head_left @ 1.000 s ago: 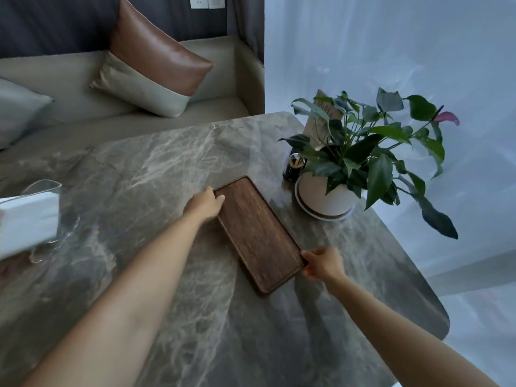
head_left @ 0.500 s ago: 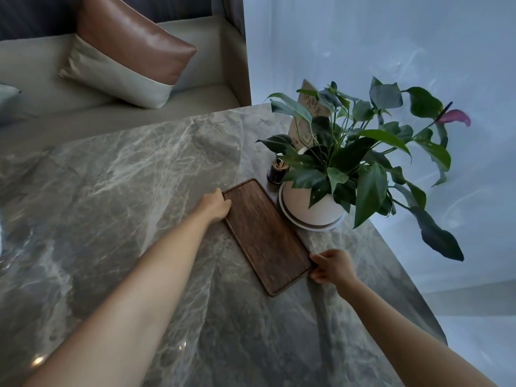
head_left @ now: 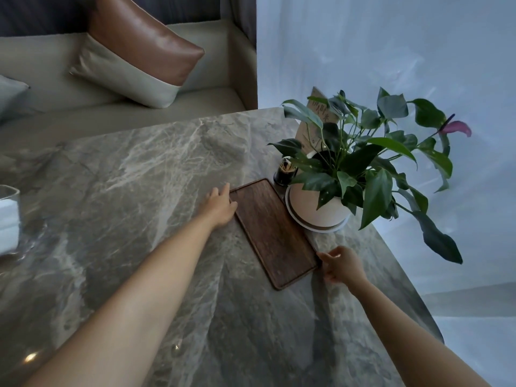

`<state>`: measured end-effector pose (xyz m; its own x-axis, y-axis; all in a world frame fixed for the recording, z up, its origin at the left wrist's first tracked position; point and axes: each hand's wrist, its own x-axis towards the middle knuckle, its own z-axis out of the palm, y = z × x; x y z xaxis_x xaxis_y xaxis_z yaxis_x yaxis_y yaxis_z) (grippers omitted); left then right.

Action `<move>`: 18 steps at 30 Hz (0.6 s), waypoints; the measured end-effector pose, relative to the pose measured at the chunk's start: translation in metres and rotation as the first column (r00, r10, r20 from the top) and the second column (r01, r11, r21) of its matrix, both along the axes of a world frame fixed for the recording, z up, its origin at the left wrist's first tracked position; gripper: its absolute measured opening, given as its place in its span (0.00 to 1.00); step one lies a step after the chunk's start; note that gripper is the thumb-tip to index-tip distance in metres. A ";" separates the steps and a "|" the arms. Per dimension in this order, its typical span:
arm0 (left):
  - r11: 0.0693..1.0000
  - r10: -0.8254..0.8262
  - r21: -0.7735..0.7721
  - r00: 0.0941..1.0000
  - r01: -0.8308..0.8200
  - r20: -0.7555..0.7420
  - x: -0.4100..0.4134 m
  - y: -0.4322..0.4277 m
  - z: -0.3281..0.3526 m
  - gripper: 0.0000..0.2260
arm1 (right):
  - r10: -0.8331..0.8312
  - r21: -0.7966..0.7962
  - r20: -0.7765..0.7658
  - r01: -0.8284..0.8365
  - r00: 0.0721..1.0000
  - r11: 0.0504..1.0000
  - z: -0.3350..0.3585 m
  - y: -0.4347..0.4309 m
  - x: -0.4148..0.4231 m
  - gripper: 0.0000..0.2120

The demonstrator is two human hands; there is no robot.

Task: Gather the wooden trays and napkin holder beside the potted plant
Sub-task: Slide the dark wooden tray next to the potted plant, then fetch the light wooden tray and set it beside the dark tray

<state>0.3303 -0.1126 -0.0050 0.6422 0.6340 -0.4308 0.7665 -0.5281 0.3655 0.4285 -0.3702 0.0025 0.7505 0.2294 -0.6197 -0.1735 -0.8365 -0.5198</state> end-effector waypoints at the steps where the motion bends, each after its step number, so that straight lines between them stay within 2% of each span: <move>1: 0.999 -0.015 0.051 1.000 0.015 0.009 -0.009 0.001 0.004 0.27 | 0.056 -0.057 0.088 -0.051 0.995 0.997 0.005 0.002 -0.002 0.17; 3: 0.987 -0.053 0.155 0.998 0.050 0.019 -0.031 0.001 0.012 0.26 | 0.166 -0.130 0.256 -0.137 0.952 0.982 0.017 0.007 -0.010 0.21; 6: 0.958 -0.090 0.274 0.996 0.085 0.008 -0.069 0.003 0.024 0.26 | 0.292 -0.142 0.393 -0.256 0.872 0.956 0.035 0.025 -0.029 0.24; 11: 0.924 -0.090 0.377 0.995 0.070 0.036 -0.139 0.005 0.046 0.26 | 0.503 -0.219 0.496 -0.459 0.708 0.861 0.062 0.076 -0.083 0.33; 15: 0.889 -0.096 0.452 0.995 0.069 0.036 -0.202 0.012 0.067 0.26 | 0.633 -0.279 0.597 -0.612 0.493 0.740 0.078 0.116 -0.142 0.39; 18: 0.875 -0.060 0.484 0.995 0.015 0.078 -0.254 0.020 0.084 0.27 | 0.660 -0.252 0.596 -0.673 0.457 0.695 0.089 0.148 -0.192 0.39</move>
